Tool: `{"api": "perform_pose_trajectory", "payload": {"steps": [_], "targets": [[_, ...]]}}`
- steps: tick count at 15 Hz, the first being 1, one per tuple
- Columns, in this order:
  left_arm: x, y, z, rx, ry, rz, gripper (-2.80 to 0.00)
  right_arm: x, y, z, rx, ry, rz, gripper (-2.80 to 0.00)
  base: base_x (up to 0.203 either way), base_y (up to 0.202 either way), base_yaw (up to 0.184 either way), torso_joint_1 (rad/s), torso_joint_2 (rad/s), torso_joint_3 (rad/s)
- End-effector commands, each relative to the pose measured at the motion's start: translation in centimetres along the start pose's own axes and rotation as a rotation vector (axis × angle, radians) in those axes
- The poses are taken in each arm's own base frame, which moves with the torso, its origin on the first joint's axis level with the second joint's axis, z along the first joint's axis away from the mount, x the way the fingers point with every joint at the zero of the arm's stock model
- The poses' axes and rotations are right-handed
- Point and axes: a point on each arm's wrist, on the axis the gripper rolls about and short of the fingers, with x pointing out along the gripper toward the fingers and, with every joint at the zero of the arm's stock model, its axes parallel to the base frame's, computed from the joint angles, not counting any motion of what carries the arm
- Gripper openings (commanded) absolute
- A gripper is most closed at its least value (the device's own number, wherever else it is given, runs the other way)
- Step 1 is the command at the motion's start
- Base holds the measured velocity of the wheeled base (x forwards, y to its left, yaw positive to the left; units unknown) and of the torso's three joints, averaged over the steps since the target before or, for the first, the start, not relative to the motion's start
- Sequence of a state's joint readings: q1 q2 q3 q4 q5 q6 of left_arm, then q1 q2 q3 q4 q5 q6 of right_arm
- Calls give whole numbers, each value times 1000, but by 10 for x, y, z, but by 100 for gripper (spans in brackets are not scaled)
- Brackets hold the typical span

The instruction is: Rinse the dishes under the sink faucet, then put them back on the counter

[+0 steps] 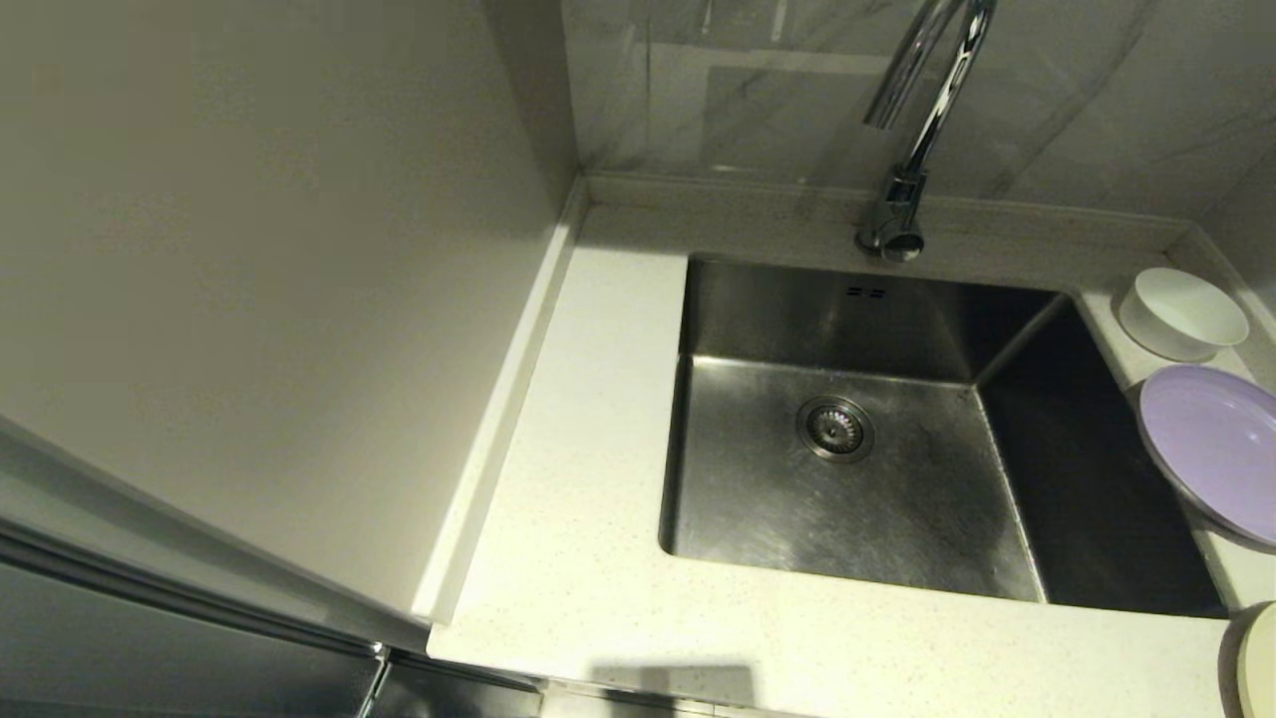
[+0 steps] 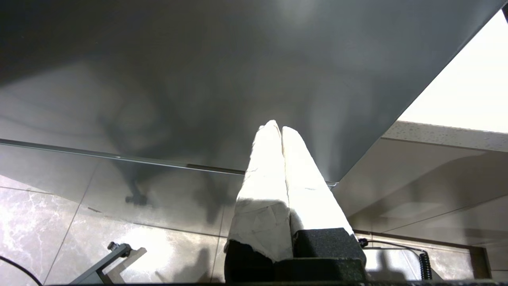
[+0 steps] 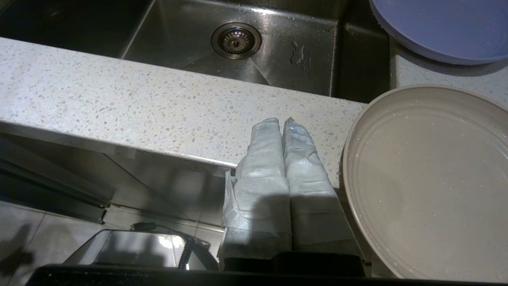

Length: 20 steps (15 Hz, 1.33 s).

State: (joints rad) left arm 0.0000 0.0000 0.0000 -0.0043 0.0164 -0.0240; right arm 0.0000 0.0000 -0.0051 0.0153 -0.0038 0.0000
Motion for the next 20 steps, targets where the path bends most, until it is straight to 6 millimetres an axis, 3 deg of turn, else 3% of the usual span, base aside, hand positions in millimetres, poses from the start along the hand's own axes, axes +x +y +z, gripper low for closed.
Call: {"api": "perform_pose_trajectory", "payload": {"steps": [1,20], "targets": [[0,0,0,-1,-2,0,-280,0,0,0,0,2,-1,-280,0,0,0,0,0,0],[0,0,0,-1,-2,0,-280,0,0,0,0,-7,0,-280,0,0,0,0,0,0]]}}
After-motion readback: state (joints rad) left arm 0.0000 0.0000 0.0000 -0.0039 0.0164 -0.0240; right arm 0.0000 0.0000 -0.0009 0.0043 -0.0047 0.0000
